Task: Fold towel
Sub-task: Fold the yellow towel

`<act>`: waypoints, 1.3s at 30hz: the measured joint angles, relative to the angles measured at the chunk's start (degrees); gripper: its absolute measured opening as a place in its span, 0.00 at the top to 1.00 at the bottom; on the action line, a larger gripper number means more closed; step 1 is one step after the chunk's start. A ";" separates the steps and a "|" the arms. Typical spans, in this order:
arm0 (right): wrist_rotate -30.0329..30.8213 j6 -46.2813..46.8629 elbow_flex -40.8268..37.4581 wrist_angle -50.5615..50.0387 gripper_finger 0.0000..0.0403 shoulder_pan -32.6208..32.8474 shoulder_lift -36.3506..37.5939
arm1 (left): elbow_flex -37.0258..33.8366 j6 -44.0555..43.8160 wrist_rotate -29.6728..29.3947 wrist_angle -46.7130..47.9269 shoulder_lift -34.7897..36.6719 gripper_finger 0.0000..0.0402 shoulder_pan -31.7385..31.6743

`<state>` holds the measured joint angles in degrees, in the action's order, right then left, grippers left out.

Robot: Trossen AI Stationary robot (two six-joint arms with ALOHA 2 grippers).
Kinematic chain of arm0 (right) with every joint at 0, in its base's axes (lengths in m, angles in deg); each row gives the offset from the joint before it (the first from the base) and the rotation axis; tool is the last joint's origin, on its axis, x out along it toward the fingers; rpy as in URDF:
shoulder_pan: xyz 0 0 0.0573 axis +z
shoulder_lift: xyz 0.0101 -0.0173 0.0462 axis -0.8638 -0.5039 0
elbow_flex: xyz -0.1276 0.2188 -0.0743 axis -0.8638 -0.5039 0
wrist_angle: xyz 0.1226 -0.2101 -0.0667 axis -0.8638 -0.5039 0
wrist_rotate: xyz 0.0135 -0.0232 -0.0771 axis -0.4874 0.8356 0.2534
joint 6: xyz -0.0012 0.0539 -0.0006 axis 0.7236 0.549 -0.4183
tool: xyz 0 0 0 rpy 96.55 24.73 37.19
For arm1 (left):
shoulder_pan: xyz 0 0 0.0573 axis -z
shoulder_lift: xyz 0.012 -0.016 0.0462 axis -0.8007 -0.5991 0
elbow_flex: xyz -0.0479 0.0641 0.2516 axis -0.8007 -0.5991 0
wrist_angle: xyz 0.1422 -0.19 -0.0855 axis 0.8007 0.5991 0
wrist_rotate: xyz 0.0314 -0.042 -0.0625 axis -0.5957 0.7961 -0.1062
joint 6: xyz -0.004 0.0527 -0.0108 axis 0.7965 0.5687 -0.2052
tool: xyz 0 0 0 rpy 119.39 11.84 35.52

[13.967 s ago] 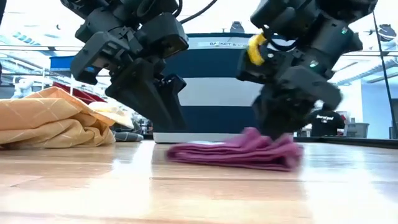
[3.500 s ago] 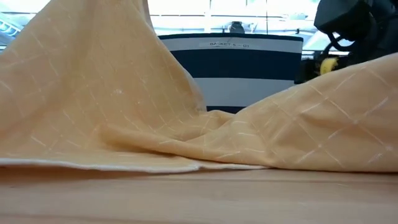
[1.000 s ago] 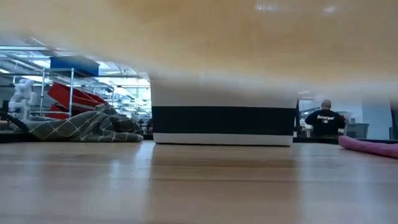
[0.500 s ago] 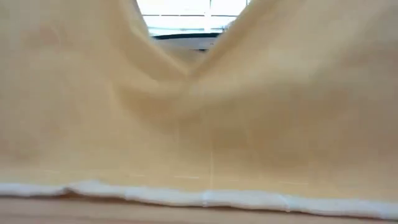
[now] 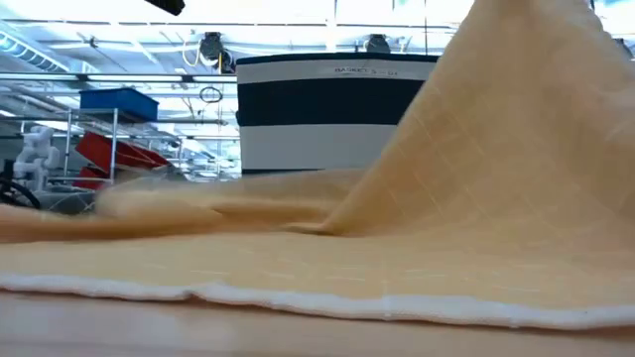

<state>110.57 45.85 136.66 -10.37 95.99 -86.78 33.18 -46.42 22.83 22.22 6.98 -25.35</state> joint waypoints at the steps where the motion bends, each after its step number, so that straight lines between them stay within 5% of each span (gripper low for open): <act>1: 0.08 -0.02 -0.33 0.13 1.00 -0.46 -0.30 | -0.03 0.65 0.21 -1.68 -0.03 0.55 -0.09; 3: 0.12 0.00 -1.00 0.05 1.00 -1.47 -0.78 | -0.03 3.16 4.31 -7.08 0.10 0.52 -0.07; 7: -0.02 -1.57 -2.61 1.62 1.00 -3.72 -2.19 | -0.03 10.50 24.39 -20.41 -1.03 0.51 -0.18; 9: -0.11 -2.60 -2.66 2.57 1.00 -4.52 -2.92 | 0.00 14.02 29.31 -25.20 -3.22 0.51 -0.57; 14: 0.42 -4.31 -2.67 6.16 1.00 -5.92 -4.70 | -0.03 16.68 31.42 -28.41 -9.92 0.51 -1.12; 18: 1.50 -5.22 -2.69 8.77 1.00 -7.41 -5.99 | -0.05 19.24 39.23 -32.66 -17.14 0.51 -2.24; 31: -3.28 -2.59 -2.69 7.57 1.00 -11.21 -10.47 | -0.03 20.57 56.53 -42.65 -37.30 0.51 -8.49; 39: -8.42 2.46 -2.69 2.23 1.00 -11.21 -10.48 | -0.03 23.10 61.06 -52.78 -43.34 0.51 -9.35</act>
<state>102.15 48.32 133.97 -8.14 84.78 -97.27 33.15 -23.32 83.89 -30.56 -36.36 -34.71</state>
